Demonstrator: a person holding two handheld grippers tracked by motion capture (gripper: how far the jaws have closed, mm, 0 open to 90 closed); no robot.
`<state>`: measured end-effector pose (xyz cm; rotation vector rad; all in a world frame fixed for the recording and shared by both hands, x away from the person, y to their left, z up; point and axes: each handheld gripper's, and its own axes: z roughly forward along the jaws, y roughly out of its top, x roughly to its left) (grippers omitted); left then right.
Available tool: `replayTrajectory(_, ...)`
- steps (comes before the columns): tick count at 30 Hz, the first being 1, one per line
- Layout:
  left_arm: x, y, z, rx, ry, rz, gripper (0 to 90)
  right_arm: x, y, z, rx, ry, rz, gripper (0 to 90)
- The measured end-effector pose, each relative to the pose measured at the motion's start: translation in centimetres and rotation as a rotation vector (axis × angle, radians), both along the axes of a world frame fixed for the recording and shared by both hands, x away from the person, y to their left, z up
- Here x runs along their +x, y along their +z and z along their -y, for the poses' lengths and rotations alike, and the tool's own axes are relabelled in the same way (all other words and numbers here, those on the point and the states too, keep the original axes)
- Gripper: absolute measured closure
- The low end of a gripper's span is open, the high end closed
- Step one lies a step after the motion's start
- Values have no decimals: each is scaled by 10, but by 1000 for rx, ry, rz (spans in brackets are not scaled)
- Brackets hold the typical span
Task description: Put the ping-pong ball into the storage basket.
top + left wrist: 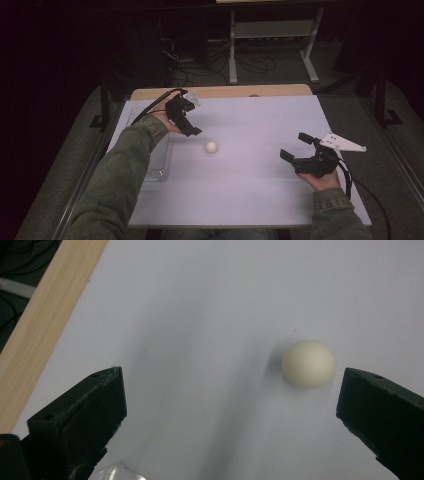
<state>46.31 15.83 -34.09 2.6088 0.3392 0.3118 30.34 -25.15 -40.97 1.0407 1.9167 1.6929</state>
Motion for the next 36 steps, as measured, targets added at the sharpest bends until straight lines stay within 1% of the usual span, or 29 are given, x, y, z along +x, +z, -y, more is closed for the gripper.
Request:
replayTrajectory(1, 0, 0, 1, 5, -6, 1, 0, 0, 0, 0, -1, 0, 0, 0)
replayTrajectory(3, 1, -2, 2, 2, -8, -4, 0, 0, 0, 0, -1, 0, -1, 0)
replayTrajectory(4, 0, -4, 4, -4, -4, -10, 0, 0, 0, 0, -1, 1, -1, 0)
replayTrajectory(6, 0, -6, 6, -2, -10, -20, 0, 0, 0, 0, 0, 0, -1, 0)
replayTrajectory(9, 0, -9, 11, 3, -32, -31, 0, 0, 0, 1, 2, -2, -1, 0)
replayTrajectory(12, 0, -11, 14, 4, -47, -52, 0, 0, 0, 1, 3, -2, 1, 0)
replayTrajectory(14, 1, -12, 15, 12, -70, -67, 0, 0, 0, 2, 4, -2, 1, 0)
replayTrajectory(16, 1, -13, 15, -5, -76, -87, 0, 0, 0, 2, 6, -1, 1, 0)
replayTrajectory(18, 2, -15, 16, -6, -90, -101, 0, 0, 0, 2, 7, -2, -1, 0)
replayTrajectory(21, 4, -17, 16, 12, -104, -117, 0, 0, 0, 2, 9, -2, -1, 0)
replayTrajectory(24, 5, -18, 18, 11, -112, -137, 0, 0, 0, 2, 8, -2, -1, 0)
replayTrajectory(27, 5, -18, 22, 19, -124, -143, 0, 0, 0, 2, 4, -1, -4, 0)
replayTrajectory(28, 6, -18, 23, 29, -130, -138, 0, 0, 0, 2, 3, -1, -4, 0)
replayTrajectory(29, 6, -18, 25, 22, -140, -142, 0, 0, 0, 2, 4, -1, -5, 0)
replayTrajectory(31, 5, -19, 28, 31, -151, -153, 0, 0, 0, 2, 6, -1, -3, 0)
replayTrajectory(33, 5, -22, 31, 42, -161, -178, 0, 0, 0, 3, 9, -3, -5, 0)
replayTrajectory(34, 5, -22, 32, 55, -163, -181, 0, -1, 0, 3, 9, -3, -4, 0)
replayTrajectory(36, 5, -23, 35, 62, -170, -199, 0, -1, 0, 3, 9, -1, -2, 0)
